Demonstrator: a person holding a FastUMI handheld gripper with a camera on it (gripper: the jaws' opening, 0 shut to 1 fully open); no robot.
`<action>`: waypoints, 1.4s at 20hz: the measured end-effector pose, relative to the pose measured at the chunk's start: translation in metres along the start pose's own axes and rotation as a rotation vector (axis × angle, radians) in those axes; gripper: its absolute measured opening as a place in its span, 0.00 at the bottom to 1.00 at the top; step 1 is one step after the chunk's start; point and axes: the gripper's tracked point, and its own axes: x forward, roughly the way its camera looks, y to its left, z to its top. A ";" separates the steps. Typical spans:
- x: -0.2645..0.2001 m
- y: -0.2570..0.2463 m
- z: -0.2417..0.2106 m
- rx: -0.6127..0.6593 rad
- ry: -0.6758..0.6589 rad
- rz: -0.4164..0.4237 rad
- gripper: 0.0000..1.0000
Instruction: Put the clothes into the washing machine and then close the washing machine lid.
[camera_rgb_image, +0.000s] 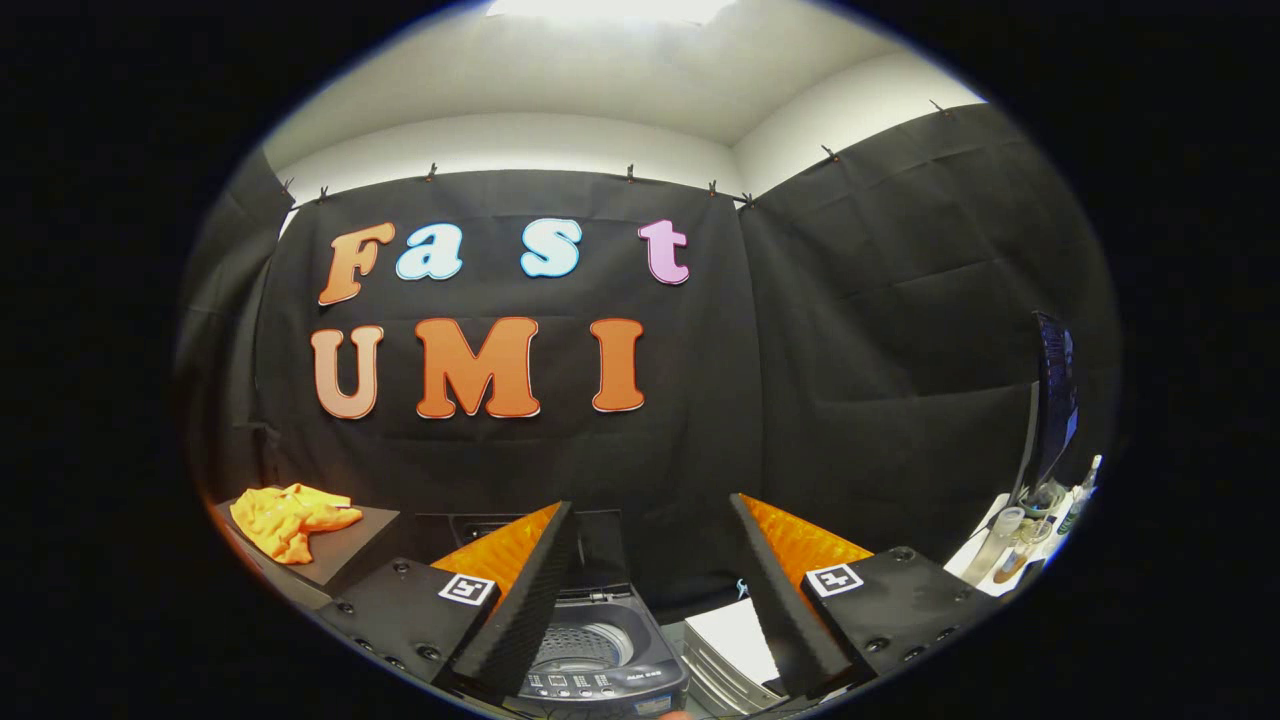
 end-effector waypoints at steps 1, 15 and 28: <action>0.000 0.000 0.000 0.000 -0.001 -0.001 0.97; -0.016 0.014 0.016 0.006 -0.023 0.033 0.97; -0.033 0.190 0.055 -0.018 -0.013 0.389 0.97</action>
